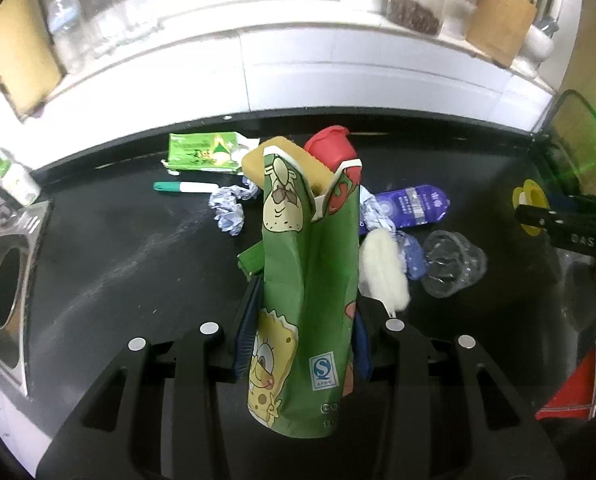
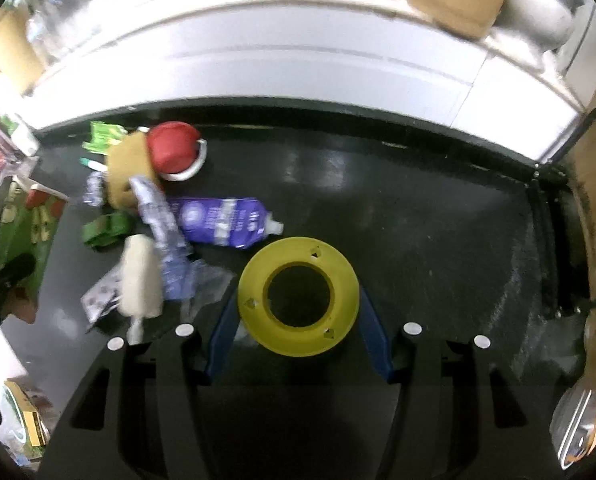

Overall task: Collect trash
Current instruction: 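Carry bag and tape roll down to the floor bin and open both tools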

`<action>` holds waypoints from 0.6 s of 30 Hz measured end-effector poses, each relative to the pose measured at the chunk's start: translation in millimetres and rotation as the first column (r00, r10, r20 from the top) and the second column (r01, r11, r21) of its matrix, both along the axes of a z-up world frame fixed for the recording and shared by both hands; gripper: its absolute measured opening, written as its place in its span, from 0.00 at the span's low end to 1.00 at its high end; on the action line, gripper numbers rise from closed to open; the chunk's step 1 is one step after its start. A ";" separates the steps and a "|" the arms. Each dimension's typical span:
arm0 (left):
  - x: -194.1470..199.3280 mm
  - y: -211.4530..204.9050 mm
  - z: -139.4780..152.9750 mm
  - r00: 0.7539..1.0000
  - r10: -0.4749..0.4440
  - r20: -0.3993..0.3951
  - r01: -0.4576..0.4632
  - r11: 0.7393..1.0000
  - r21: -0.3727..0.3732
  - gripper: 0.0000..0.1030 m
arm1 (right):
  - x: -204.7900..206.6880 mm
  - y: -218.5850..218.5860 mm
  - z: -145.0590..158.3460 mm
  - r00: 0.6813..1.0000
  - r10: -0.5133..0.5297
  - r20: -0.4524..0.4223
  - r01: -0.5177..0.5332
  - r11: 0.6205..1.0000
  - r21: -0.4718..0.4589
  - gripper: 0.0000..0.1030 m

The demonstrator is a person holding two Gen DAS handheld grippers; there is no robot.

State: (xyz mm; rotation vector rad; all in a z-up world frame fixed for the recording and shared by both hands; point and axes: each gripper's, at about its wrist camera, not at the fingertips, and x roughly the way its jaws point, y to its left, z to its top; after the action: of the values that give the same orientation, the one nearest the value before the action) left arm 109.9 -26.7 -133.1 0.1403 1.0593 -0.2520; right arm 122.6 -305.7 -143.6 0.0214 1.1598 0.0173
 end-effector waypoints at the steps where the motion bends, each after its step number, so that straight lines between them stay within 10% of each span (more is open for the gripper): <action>1: -4.2 0.3 5.0 1.000 0.004 0.004 -0.004 1.000 0.002 0.38 | -8.2 1.9 8.0 1.000 0.002 0.008 -0.002 1.000 0.001 0.53; 18: -67.1 7.6 28.4 0.998 0.055 0.033 -0.054 0.998 -0.016 0.38 | -69.4 49.4 69.7 0.993 0.086 0.086 -0.086 0.996 -0.005 0.53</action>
State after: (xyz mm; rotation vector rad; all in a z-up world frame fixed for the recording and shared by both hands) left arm 42.8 -19.2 -104.7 0.1019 1.0262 -0.2073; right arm 53.2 -256.3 -73.9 -0.0300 1.0740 0.0934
